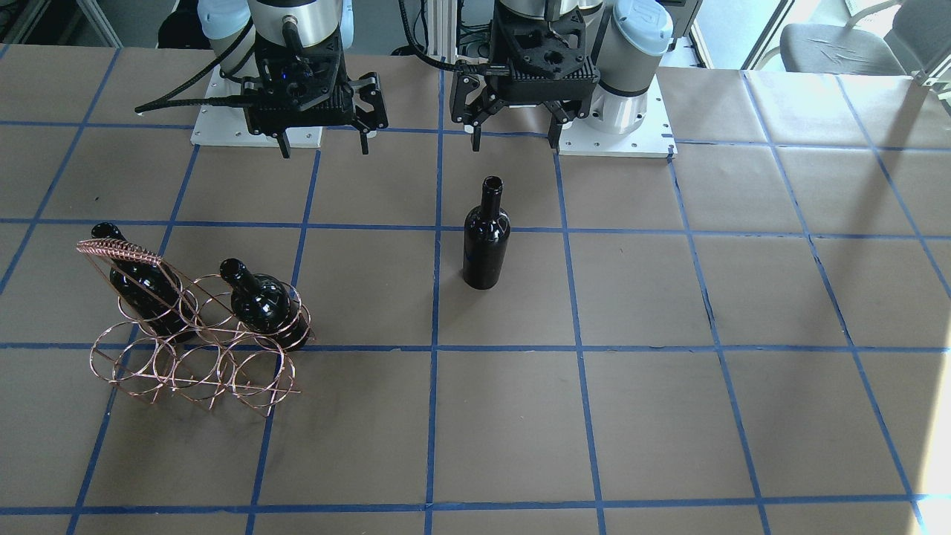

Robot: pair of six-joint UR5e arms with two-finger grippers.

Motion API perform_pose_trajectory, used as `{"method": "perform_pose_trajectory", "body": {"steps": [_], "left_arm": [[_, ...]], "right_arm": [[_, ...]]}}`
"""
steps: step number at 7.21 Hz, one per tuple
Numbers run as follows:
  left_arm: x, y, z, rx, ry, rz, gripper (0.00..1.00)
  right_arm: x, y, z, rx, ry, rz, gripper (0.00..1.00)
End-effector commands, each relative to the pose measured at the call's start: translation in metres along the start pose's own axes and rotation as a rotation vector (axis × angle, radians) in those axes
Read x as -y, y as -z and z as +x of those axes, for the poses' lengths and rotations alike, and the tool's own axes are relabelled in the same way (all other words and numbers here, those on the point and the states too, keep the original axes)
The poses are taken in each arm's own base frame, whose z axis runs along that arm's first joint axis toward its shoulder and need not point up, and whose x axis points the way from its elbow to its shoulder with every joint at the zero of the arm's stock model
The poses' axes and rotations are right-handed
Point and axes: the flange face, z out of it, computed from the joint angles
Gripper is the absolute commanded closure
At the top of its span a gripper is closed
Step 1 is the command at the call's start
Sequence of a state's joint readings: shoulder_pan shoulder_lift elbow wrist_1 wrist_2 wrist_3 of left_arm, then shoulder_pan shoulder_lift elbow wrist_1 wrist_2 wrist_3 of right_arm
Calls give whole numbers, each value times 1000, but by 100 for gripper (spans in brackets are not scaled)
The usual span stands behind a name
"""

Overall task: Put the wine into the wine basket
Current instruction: 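Raise the left gripper away while the right gripper moves from the rack toward the bottle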

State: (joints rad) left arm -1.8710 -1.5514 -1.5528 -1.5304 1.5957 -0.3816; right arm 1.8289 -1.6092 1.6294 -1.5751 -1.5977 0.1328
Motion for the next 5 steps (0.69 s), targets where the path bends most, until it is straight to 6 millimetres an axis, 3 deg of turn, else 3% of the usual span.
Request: {"method": "perform_pose_trajectory", "body": {"steps": [1, 2, 4, 5], "left_arm": [[28, 3, -49, 10, -55, -6, 0], [35, 6, -74, 15, -80, -12, 0], [56, 18, -130, 20, -124, 8, 0], [58, 25, -148, 23, -140, 19, 0]], "right_arm": [[-2, -4, -7, 25, -4, -4, 1], [-12, -5, -29, 8, -28, -1, 0], [-8, -31, -90, -31, -81, 55, 1], [-9, -38, -112, -25, -132, 62, 0]]}}
